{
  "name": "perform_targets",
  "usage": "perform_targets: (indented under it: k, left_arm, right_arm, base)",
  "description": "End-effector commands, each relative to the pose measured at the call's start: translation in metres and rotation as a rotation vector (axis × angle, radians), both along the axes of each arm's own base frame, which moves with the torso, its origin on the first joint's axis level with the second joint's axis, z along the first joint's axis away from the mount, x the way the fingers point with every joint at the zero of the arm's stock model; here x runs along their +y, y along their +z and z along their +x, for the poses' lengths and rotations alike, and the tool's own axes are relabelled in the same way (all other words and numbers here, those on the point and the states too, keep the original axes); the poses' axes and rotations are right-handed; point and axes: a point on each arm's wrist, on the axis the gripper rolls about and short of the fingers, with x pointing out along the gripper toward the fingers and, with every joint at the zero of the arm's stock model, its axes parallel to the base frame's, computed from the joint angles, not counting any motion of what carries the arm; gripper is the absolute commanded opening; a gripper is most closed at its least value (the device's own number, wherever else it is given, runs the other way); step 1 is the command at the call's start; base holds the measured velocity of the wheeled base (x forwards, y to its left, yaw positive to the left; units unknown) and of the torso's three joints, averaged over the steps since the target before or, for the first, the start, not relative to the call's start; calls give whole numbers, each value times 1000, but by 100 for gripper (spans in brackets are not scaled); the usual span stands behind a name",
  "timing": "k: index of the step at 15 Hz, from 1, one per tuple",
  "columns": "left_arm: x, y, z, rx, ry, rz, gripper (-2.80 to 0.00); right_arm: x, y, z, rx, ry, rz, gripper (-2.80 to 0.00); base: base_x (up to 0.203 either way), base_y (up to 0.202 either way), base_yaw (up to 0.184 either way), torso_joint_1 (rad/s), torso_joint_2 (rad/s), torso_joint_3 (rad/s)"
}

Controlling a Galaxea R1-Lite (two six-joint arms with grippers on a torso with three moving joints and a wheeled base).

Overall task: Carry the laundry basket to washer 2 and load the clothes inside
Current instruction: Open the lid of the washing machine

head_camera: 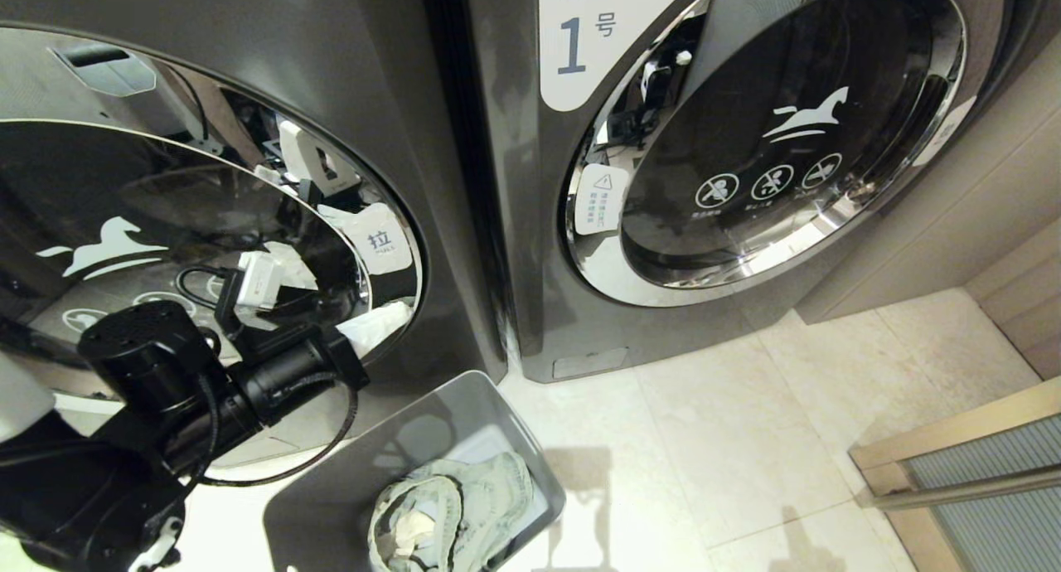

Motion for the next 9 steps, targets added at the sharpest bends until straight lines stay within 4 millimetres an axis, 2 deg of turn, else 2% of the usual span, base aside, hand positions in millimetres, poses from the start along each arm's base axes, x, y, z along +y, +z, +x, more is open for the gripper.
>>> perform_targets:
  k: [1,2,3,6,9]
  left_arm:
    - [3,0,0,-2,11,-2,-280]
    - [4,-1,0,3,15,-1,-280]
    - [5,-2,1,5,18,-2,0]
    - [12,0,7,-5,45,-5,0]
    - [20,-5,5,-17,82,44,0]
  right_arm:
    - [0,-11,4,39,0,0,-280]
    - [0,-11,4,39,0,0,-280]
    - [0,-11,4,39,0,0,-280]
    - [0,-11,4,39,0,0,-280]
    - [0,-11,4,39,0,0,-280]
  base:
    - [0,0,0,0,0,0]
    - [0,0,0,0,0,0]
    - [0,0,0,0,0,0]
    - [0,0,0,0,0,0]
    - [0,0,0,0,0,0]
